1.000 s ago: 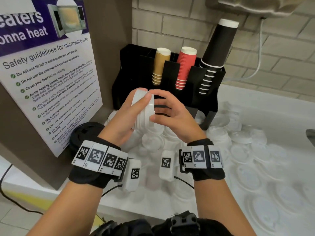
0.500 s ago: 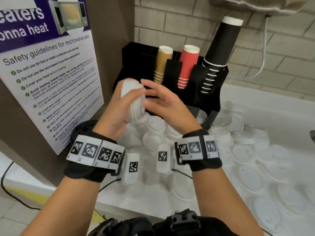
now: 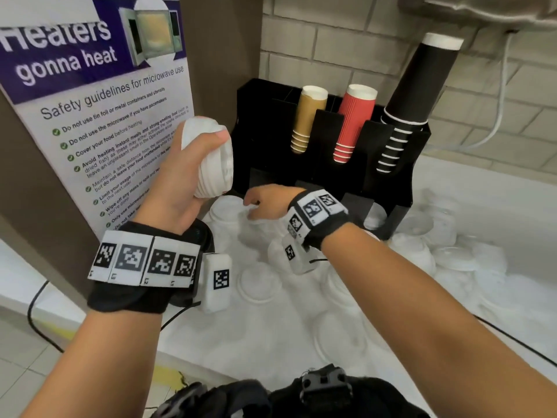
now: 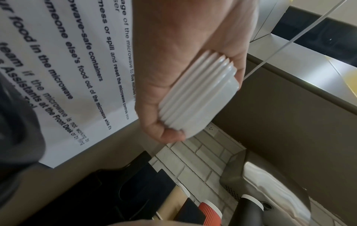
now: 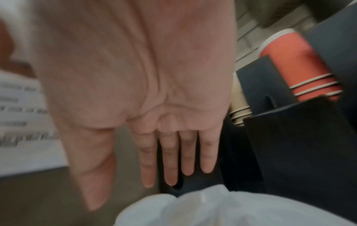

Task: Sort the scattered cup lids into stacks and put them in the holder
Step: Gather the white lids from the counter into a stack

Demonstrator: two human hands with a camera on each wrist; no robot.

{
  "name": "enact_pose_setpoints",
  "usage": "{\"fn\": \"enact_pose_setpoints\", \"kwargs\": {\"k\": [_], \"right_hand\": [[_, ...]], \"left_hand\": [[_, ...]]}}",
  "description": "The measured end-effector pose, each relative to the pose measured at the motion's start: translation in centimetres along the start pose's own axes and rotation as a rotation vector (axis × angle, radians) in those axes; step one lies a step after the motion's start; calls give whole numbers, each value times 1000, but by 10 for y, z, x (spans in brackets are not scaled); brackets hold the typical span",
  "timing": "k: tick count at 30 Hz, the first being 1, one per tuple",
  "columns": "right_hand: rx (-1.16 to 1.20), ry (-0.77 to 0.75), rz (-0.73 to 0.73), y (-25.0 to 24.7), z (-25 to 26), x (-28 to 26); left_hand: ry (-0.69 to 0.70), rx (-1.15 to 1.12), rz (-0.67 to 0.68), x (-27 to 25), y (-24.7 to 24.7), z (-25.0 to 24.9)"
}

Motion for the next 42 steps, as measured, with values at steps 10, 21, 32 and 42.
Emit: {"fn": "enact_pose_setpoints", "kwargs": {"k": [10,21,32,42], "right_hand": [[-445,-120,86,40,18,68],[-529,-111,-69,69,7,95],[539,9,-243,-27,-1,24],[1340,-48,-548,-40,-22,-100]], "left_hand": [[29,-5,53,-1,3,-2],[-2,-25,58,2,5,4],[22,23,79,2,10,11],[-6,60,96,-1,32,52]]}}
Point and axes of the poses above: each hand's wrist, its own x-axis towards the middle knuckle, its own y-axis out of the palm, z = x × y, the point moved 6 cm from there along x, towards the middle knuckle, and after that the axes turned 9 degrees about -z, right-handed, at the moved point
